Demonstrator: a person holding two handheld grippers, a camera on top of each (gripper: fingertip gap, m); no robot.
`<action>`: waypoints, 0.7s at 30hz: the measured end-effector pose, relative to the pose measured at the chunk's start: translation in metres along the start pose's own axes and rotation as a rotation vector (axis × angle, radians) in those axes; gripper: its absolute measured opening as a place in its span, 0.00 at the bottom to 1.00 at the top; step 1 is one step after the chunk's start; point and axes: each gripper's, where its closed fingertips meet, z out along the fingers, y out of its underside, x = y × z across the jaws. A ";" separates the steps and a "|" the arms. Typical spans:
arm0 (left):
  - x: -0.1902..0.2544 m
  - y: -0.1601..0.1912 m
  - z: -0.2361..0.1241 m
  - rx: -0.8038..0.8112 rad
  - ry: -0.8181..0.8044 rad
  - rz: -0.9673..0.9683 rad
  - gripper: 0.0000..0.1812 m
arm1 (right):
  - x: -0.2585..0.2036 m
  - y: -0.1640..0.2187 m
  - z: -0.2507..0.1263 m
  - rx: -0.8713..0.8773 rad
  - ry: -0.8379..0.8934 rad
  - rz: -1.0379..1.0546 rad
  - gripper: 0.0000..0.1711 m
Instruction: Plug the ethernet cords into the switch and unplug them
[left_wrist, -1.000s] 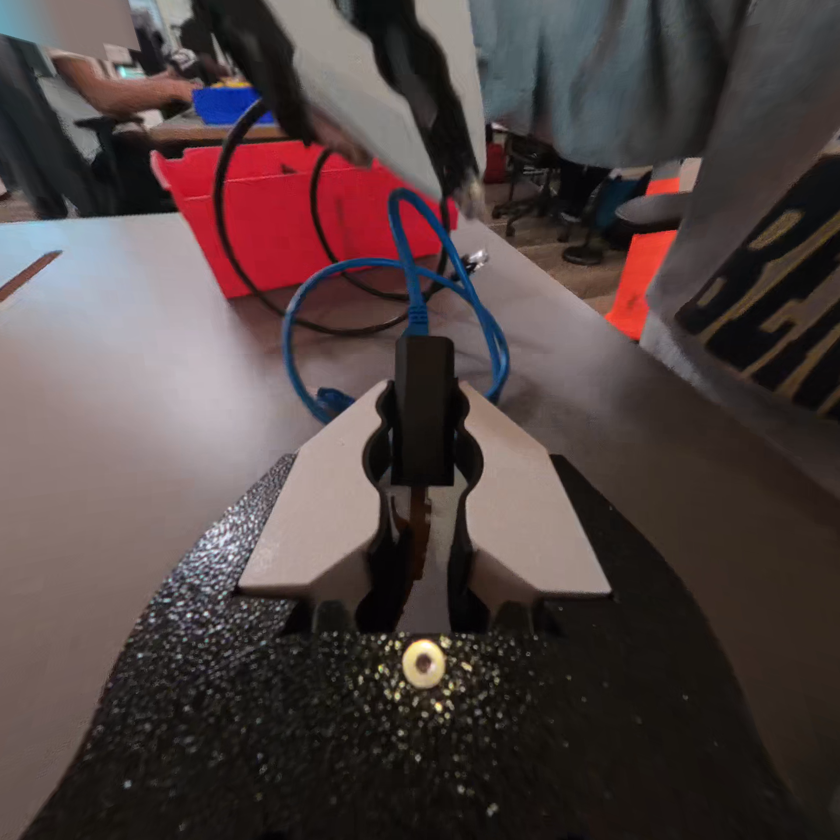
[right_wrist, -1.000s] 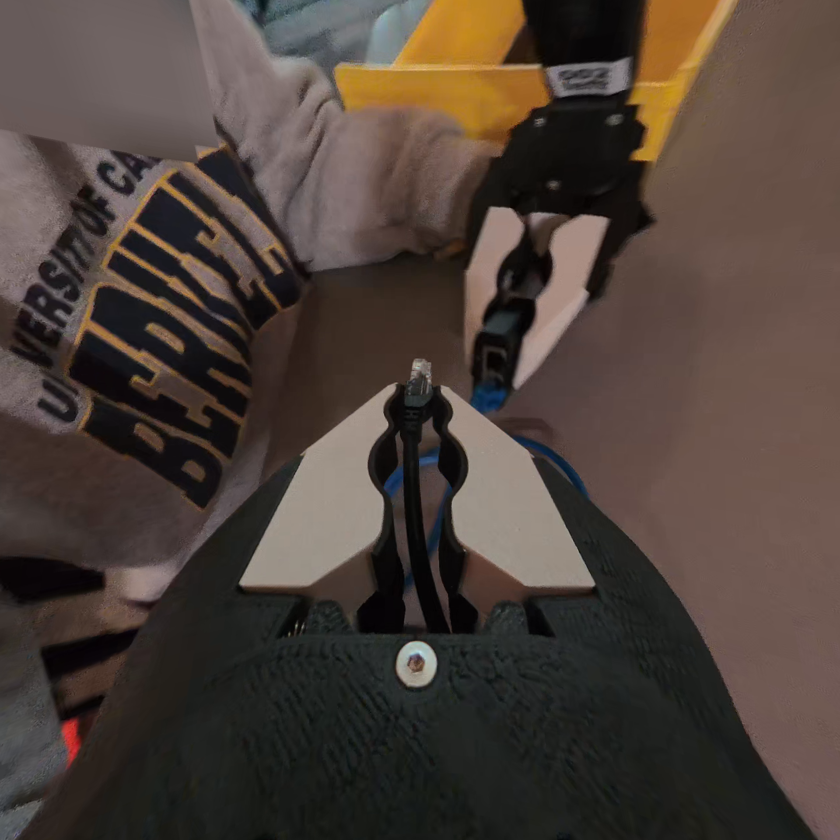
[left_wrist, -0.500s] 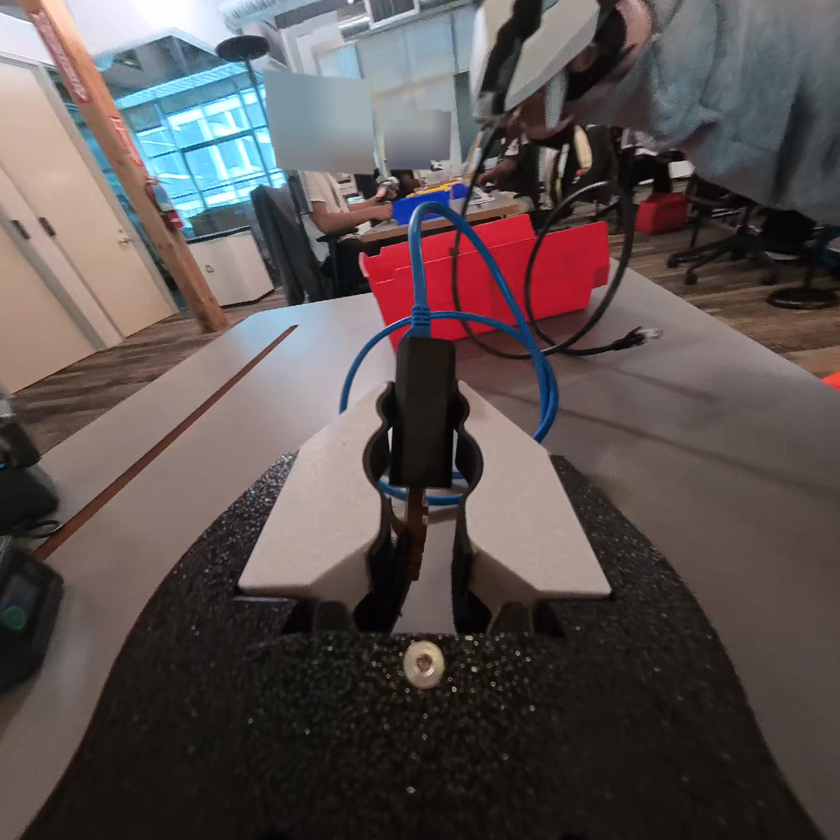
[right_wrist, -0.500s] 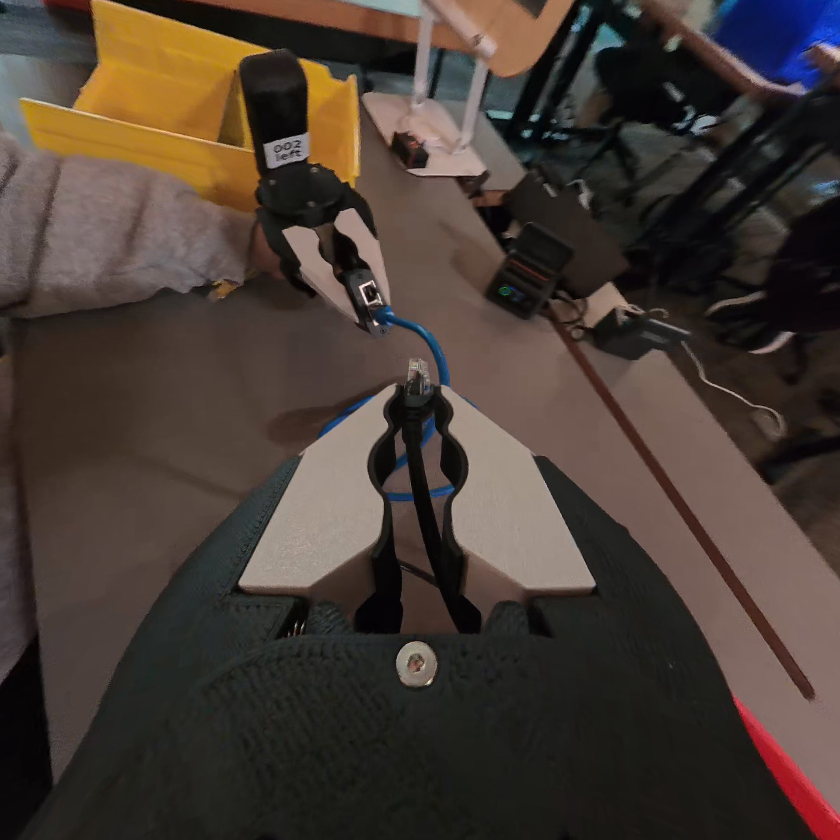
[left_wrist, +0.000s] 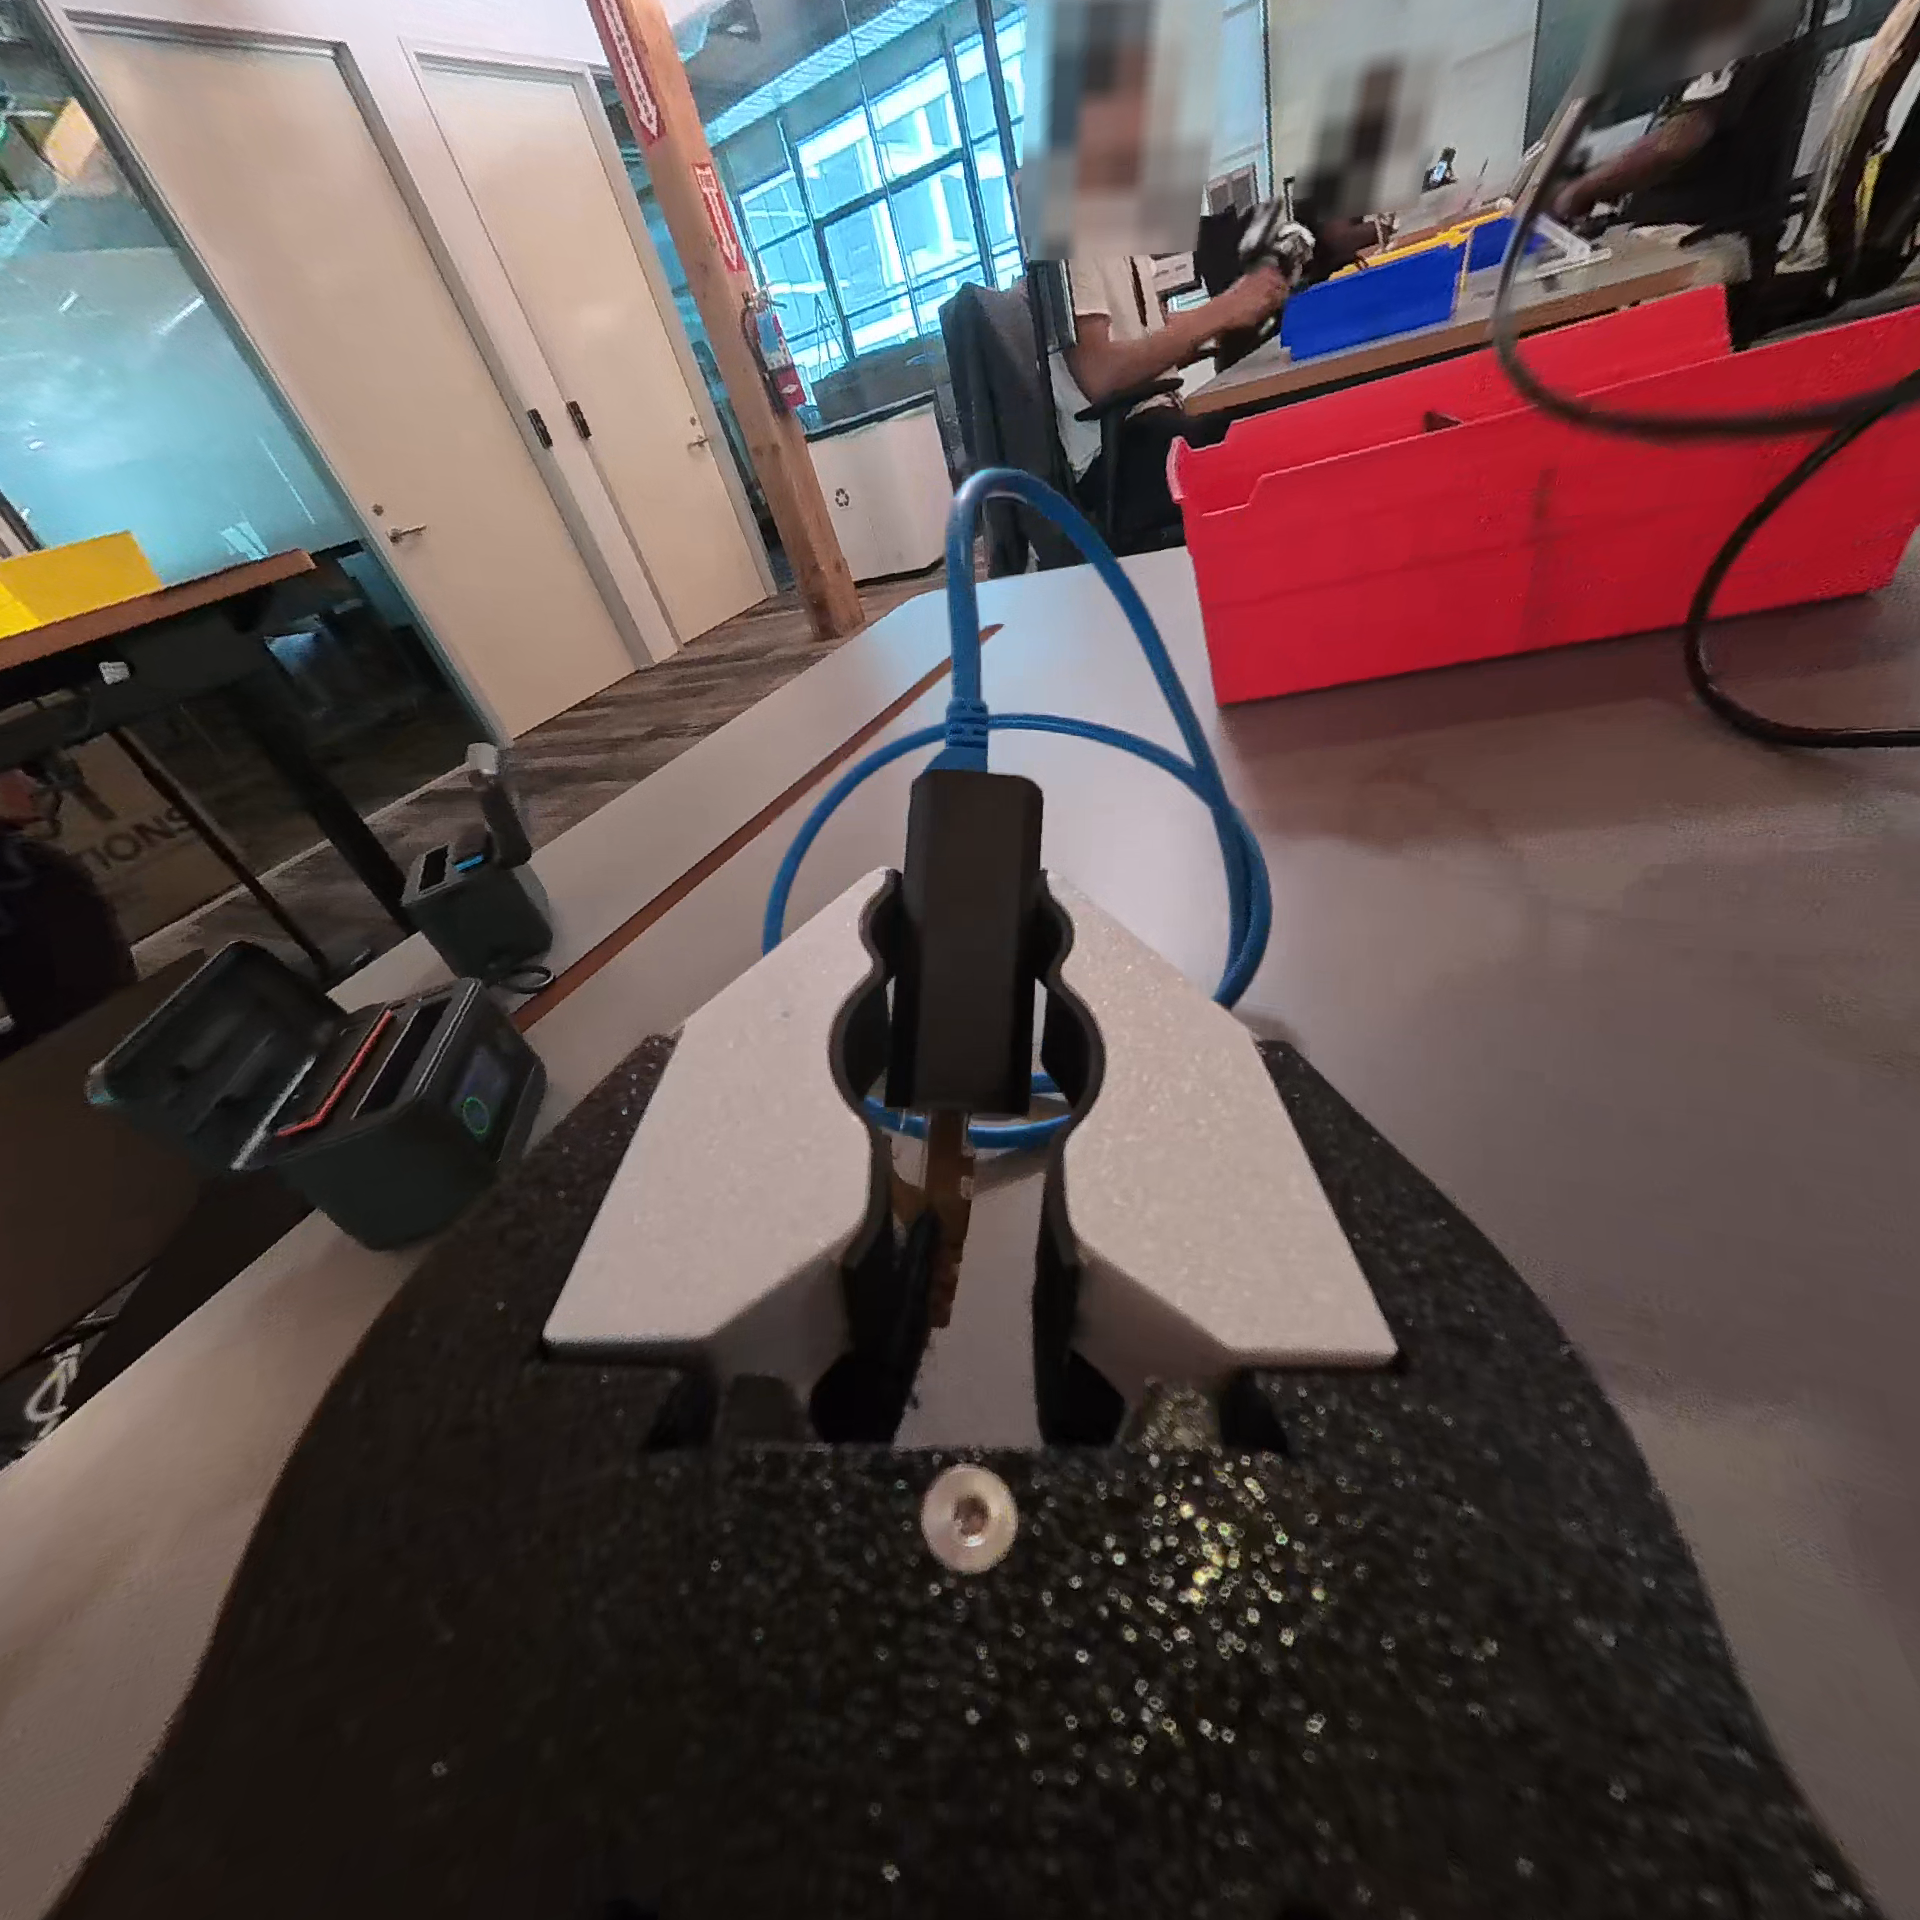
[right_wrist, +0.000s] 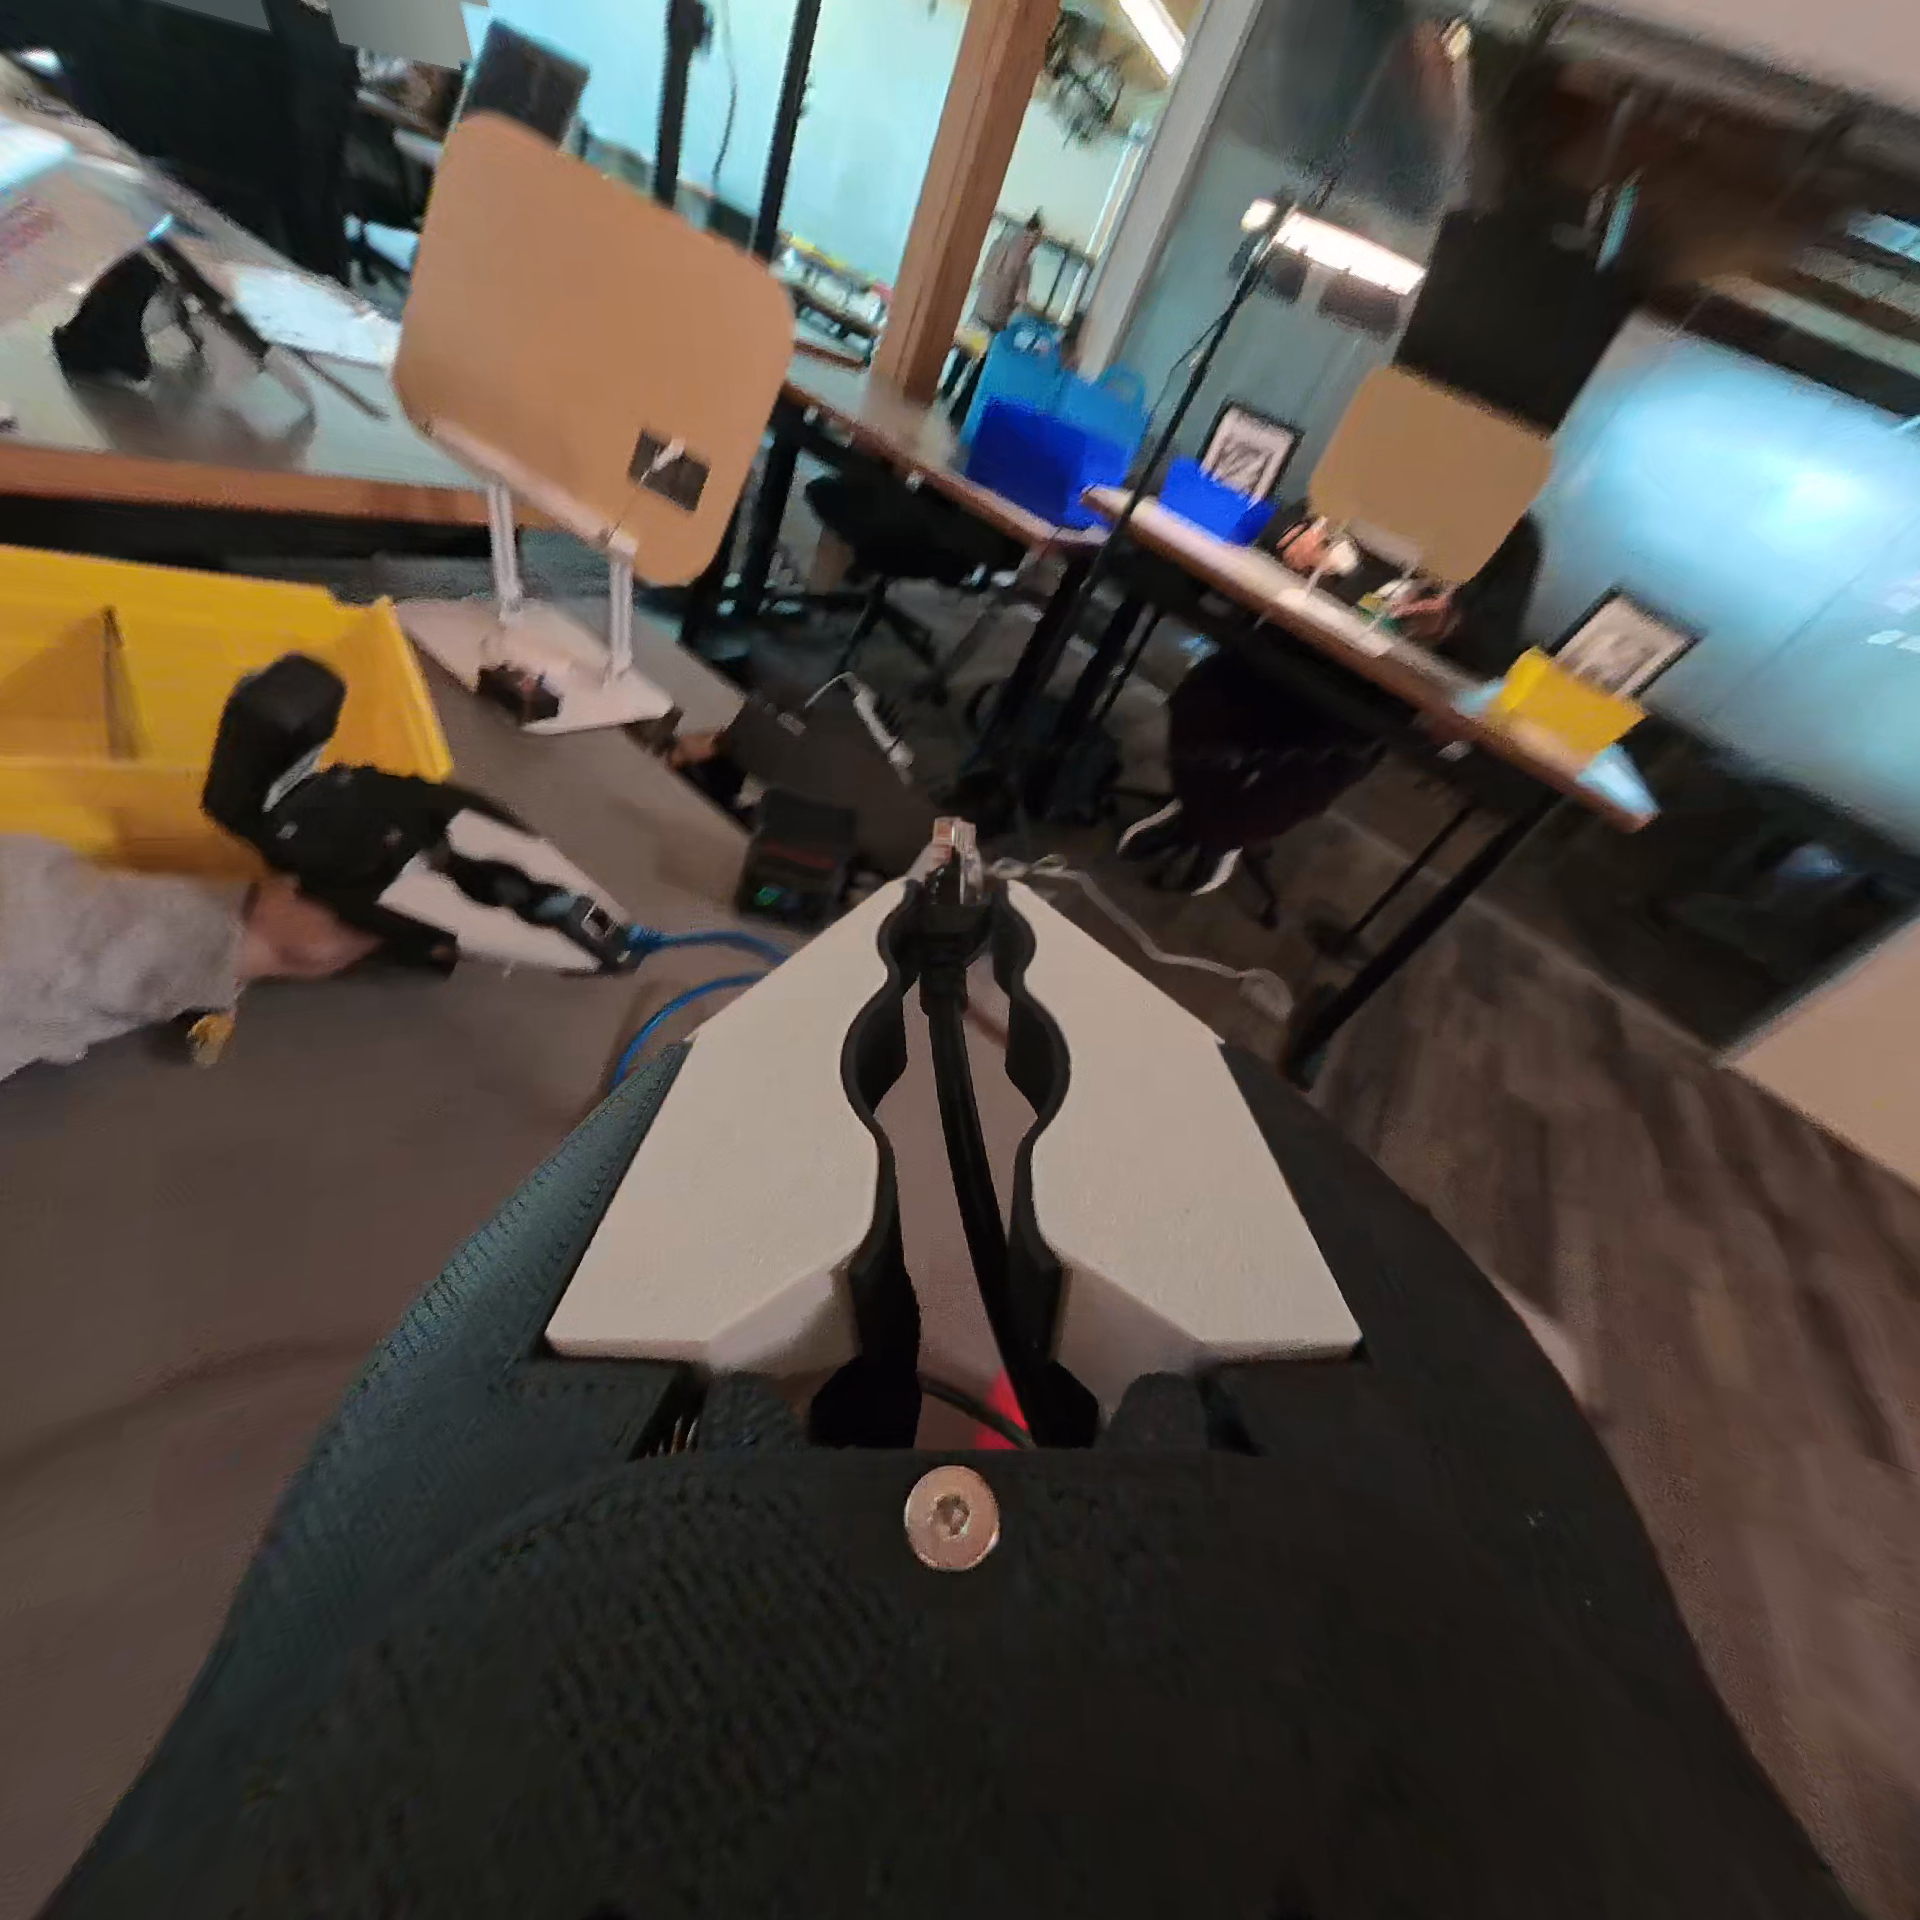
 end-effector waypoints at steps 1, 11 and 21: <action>0.001 0.001 0.001 -0.005 0.004 0.004 0.12 | 0.011 -0.018 -0.009 0.015 0.024 -0.027 0.07; 0.011 0.006 0.005 -0.036 0.036 0.027 0.12 | 0.110 -0.113 -0.073 0.024 0.225 -0.152 0.07; 0.014 0.008 0.006 -0.048 0.051 0.026 0.12 | 0.163 -0.014 -0.090 -0.140 0.323 -0.180 0.07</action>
